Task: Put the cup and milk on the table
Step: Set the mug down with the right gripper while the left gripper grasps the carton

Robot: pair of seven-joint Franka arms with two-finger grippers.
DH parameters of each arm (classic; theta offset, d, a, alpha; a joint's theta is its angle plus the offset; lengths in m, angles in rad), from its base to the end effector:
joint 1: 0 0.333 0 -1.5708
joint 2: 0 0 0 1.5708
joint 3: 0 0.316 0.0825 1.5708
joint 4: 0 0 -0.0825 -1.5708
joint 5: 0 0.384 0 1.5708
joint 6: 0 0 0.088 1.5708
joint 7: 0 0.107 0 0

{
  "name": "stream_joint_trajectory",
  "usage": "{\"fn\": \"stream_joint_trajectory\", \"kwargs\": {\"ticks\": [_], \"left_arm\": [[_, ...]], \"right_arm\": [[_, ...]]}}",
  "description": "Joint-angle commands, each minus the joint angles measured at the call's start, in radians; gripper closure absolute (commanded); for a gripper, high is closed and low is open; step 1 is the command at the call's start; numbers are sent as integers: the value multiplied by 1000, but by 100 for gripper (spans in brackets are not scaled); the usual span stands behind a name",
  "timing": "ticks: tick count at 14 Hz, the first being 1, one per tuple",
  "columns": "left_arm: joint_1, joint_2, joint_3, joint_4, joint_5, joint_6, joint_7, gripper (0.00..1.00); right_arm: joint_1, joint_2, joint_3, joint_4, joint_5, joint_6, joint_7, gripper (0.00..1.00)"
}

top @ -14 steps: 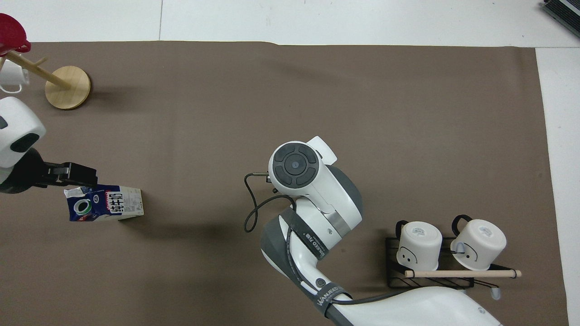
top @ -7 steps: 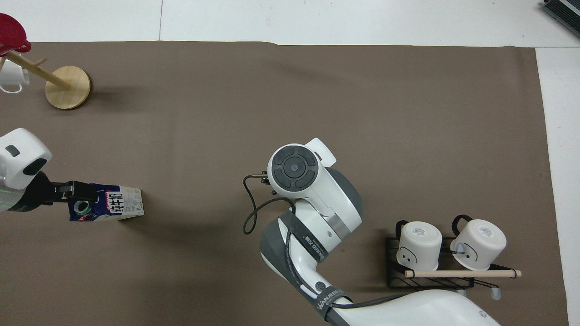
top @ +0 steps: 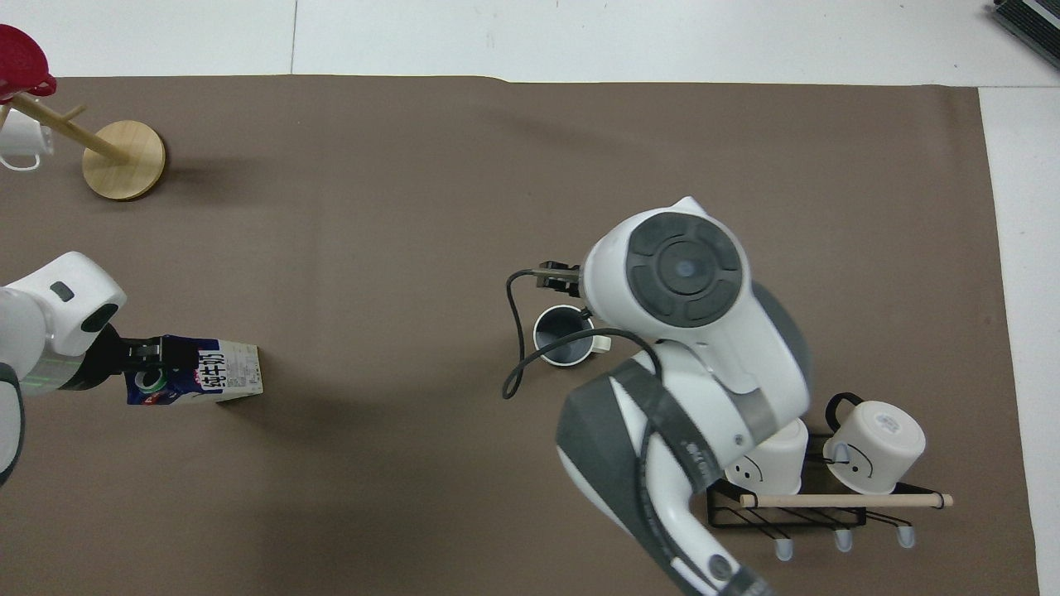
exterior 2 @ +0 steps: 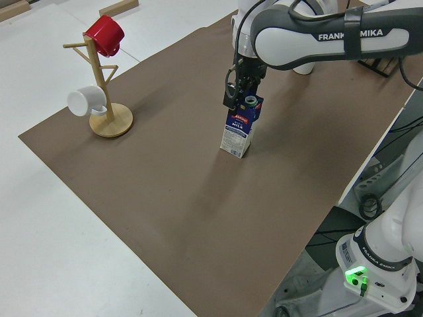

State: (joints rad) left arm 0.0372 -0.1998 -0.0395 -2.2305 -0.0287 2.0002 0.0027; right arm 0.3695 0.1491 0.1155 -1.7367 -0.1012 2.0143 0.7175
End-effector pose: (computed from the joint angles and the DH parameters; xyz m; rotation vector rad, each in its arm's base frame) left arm 0.4836 -0.0034 0.4529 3.1231 0.0129 -0.0478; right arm 0.5530 0.2806 0.4986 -3.1078 0.3077 -0.2354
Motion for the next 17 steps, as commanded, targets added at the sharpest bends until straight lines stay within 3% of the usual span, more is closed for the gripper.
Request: {"fn": "stream_joint_trajectory", "kwargs": {"ticks": [1, 4, 7, 10, 15, 17], "left_arm": [[-9, -35, -3, -40, 16, 37, 8, 0], [-10, -32, -5, -32, 16, 25, 8, 2], [-8, -26, -3, -21, 16, 23, 6, 32], [-5, -15, -3, -1, 15, 17, 6, 50], [-10, 19, -5, 101, -5, -58, -9, 54], [-10, 42, -5, 161, -86, -121, -32, 54]], "right_arm": [[-93, -81, 9, -24, -2, -31, -70, 0], [-216, -140, 3, -23, 18, -60, -172, 0], [-323, -144, 0, 8, 31, -135, -320, 0], [-420, -144, 0, 14, 43, -196, -478, 0], [-461, -161, 0, 13, 54, -322, -493, 0], [-460, -164, 1, 31, 55, -330, -492, 0]]}}
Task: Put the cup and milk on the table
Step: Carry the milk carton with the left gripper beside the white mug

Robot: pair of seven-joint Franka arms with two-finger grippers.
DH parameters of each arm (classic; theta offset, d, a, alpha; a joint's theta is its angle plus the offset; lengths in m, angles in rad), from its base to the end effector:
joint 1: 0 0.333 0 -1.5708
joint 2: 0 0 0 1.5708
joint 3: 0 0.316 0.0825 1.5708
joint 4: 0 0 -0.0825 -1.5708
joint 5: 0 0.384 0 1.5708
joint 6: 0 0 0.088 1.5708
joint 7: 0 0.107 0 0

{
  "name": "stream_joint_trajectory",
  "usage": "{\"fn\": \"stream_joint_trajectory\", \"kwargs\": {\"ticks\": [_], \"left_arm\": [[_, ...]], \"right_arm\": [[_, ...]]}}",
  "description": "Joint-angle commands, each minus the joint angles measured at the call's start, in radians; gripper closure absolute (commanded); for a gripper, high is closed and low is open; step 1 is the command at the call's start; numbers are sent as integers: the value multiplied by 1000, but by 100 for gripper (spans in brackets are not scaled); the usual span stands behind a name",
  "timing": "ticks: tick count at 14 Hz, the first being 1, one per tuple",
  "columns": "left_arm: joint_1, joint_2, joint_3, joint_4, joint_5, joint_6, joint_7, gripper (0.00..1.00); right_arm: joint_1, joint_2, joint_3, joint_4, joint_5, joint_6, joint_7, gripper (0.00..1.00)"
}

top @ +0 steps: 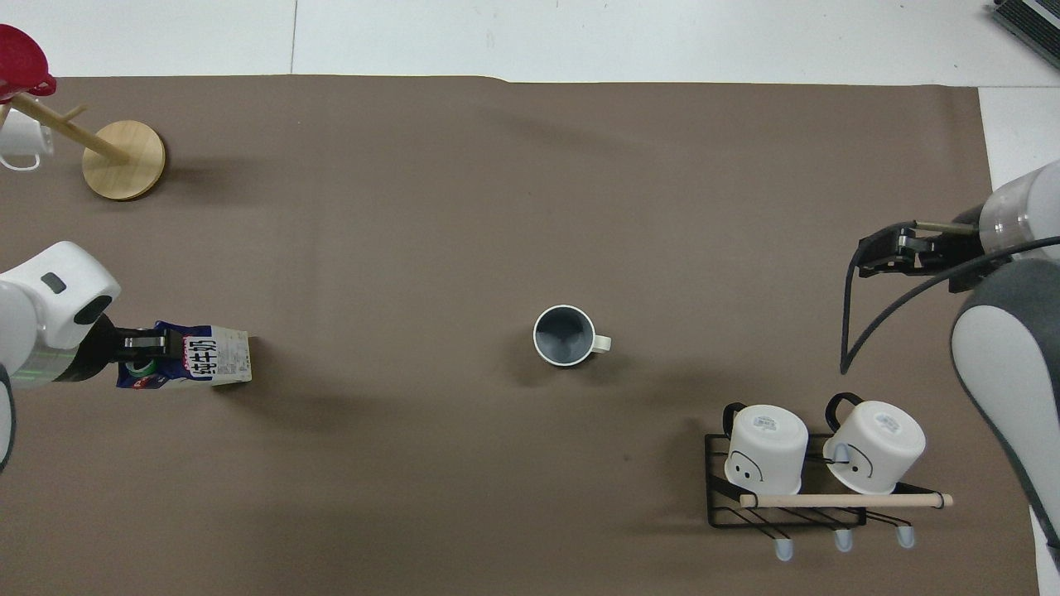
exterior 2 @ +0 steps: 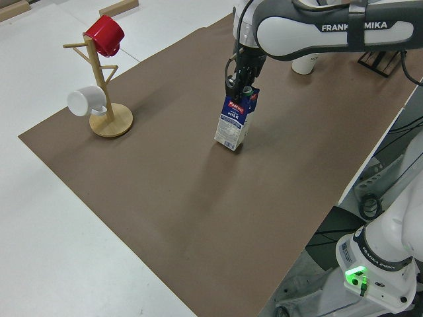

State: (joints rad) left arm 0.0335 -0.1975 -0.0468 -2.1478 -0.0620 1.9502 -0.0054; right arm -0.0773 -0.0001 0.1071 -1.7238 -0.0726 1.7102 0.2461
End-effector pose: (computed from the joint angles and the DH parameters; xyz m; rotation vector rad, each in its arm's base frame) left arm 0.4941 -0.0117 0.4864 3.0931 0.0247 -0.0010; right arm 0.5611 0.0099 0.5641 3.0524 -0.3151 -0.0054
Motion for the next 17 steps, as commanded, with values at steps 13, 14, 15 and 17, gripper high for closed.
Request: {"fn": "stream_joint_trajectory", "kwargs": {"ticks": [13, 14, 15, 17], "left_arm": [[-400, 67, -13, 132, -73, 16, -473, 57], [-440, 82, -13, 134, -64, 38, -528, 57], [-472, 104, -13, 140, -55, 70, -572, 57], [-506, 130, -15, 140, -47, 105, -596, 57]], "right_arm": [[-7, 29, 9, 308, 79, -273, -15, 0], [-1, 28, 9, 303, 70, -274, -18, 0], [-7, 23, 9, 291, 68, -271, -24, 0], [-30, -27, 5, 204, 80, -239, -28, 0]]}}
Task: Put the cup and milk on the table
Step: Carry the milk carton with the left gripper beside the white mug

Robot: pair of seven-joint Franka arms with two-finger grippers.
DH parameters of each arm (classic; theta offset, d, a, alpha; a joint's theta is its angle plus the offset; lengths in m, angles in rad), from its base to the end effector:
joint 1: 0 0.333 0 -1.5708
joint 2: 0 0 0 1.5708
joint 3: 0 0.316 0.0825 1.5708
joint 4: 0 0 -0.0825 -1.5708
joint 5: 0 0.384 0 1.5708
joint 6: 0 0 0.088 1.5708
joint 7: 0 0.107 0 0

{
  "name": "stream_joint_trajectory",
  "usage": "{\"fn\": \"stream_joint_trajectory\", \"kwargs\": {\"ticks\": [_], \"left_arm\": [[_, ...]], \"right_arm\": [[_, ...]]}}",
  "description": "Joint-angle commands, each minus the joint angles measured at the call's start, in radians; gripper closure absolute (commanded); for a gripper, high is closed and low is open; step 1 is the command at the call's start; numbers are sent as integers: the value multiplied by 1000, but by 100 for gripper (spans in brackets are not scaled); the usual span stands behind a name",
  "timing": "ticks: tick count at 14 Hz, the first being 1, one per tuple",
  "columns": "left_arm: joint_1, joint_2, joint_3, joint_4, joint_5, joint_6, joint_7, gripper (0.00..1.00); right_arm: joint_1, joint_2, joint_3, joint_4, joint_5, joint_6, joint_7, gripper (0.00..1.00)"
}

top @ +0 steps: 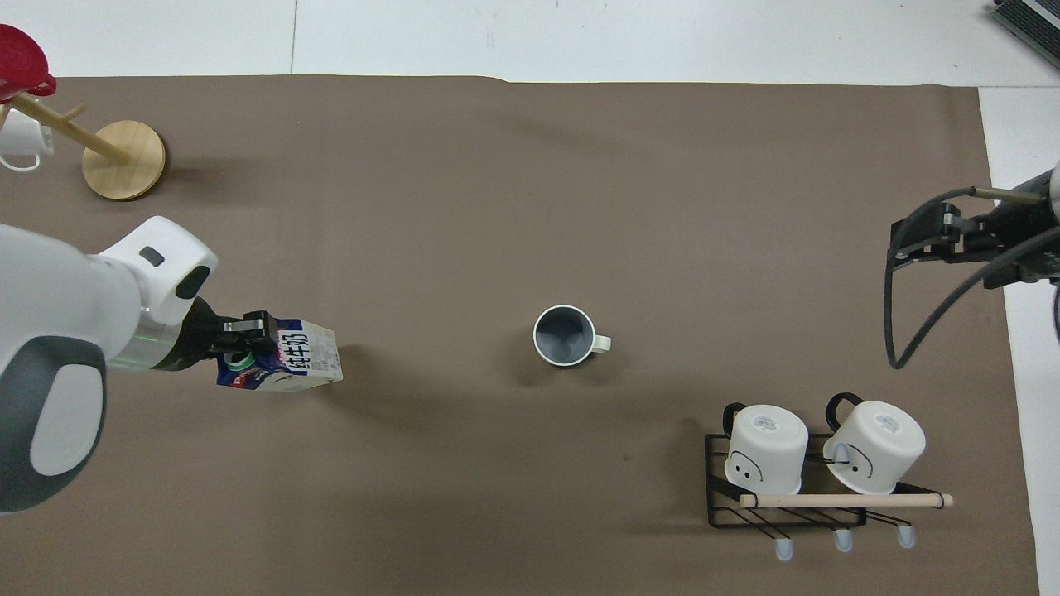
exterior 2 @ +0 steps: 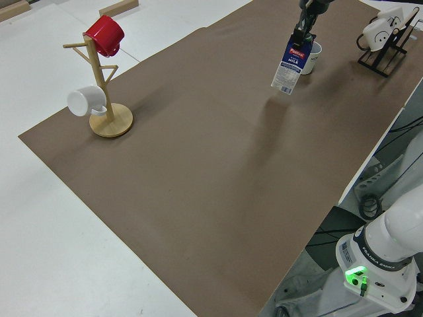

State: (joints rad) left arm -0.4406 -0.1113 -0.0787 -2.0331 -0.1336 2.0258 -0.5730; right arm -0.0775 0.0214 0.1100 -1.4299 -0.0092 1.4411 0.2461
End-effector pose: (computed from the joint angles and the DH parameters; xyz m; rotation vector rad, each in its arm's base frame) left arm 0.4598 -0.2731 0.5046 2.9856 0.1588 0.0440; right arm 0.5473 0.0159 0.6670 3.1154 -0.3358 -0.0142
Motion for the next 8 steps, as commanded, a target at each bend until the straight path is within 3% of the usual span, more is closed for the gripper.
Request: {"fn": "stream_joint_trajectory", "kwargs": {"ticks": [1, 8], "left_arm": [[-49, 64, 17, 27, 37, 45, -27, 57], [-66, 131, 17, 50, 69, 86, -41, 61]], "right_arm": [[-30, -70, 2, -134, 18, 95, -24, 0], [-35, -63, 2, -158, 21, 125, -16, 0]]}}
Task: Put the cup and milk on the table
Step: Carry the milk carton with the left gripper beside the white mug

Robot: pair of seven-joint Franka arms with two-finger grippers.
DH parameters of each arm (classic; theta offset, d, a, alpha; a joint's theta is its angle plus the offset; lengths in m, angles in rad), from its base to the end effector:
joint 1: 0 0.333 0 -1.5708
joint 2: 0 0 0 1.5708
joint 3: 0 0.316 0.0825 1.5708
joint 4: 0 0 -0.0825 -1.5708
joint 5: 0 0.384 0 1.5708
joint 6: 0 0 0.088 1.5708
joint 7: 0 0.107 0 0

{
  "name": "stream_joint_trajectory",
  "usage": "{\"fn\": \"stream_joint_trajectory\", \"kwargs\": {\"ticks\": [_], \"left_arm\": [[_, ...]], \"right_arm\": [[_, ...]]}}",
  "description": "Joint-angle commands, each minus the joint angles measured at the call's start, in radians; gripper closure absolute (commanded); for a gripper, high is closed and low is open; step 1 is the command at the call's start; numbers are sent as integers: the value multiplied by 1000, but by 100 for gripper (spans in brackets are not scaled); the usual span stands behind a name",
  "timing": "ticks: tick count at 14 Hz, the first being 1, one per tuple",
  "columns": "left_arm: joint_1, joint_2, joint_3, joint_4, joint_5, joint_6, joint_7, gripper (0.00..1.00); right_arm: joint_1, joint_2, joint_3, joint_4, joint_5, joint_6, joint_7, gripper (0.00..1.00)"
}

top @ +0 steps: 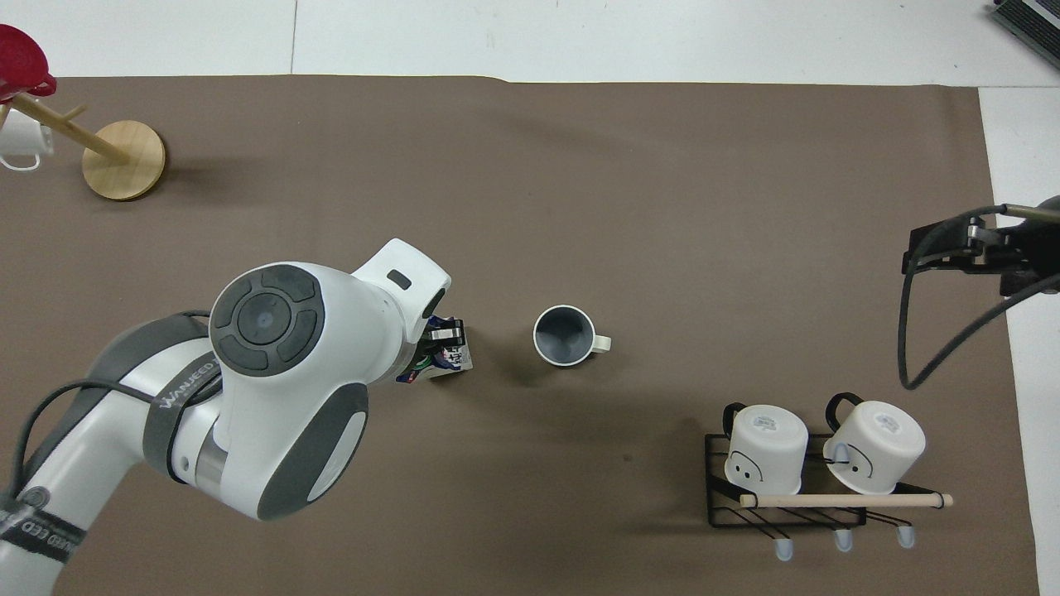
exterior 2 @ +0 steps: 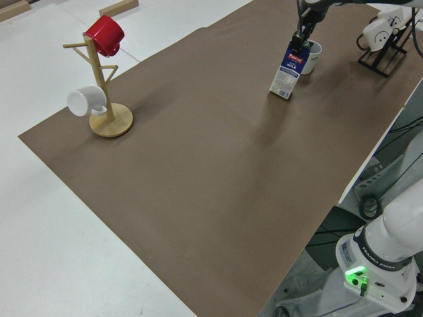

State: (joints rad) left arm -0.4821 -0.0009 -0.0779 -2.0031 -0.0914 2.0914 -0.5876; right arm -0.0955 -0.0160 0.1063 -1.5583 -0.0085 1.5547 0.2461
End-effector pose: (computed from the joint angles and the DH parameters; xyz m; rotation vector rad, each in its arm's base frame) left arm 0.4745 -0.3027 0.4649 3.0228 0.1052 0.0466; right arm 0.5482 0.0055 0.6377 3.1113 -0.3680 0.0212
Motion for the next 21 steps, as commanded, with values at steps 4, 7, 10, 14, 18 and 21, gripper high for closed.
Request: {"fn": "stream_joint_trajectory", "kwargs": {"ticks": [4, 7, 10, 14, 18, 21], "left_arm": [[-27, 35, 17, 23, 62, 24, 11, 59], [-26, 35, 17, 23, 62, 24, 25, 53], [-23, 35, 17, 21, 61, 22, 55, 33], [-27, 33, 15, 29, 59, 9, 48, 0], [-15, -2, 13, 125, 48, -169, 48, 0], [-3, -60, 27, 171, 48, -287, 60, 0]], "right_arm": [[-15, -25, 6, -28, 22, 13, -16, 0], [-15, -25, 6, -29, 22, 13, -16, 0], [-15, -25, 6, -28, 22, 13, -16, 0], [-15, -25, 6, -28, 22, 12, -16, 0], [-15, -25, 6, -28, 22, 13, -16, 0], [-15, -25, 6, -28, 22, 13, -16, 0]]}}
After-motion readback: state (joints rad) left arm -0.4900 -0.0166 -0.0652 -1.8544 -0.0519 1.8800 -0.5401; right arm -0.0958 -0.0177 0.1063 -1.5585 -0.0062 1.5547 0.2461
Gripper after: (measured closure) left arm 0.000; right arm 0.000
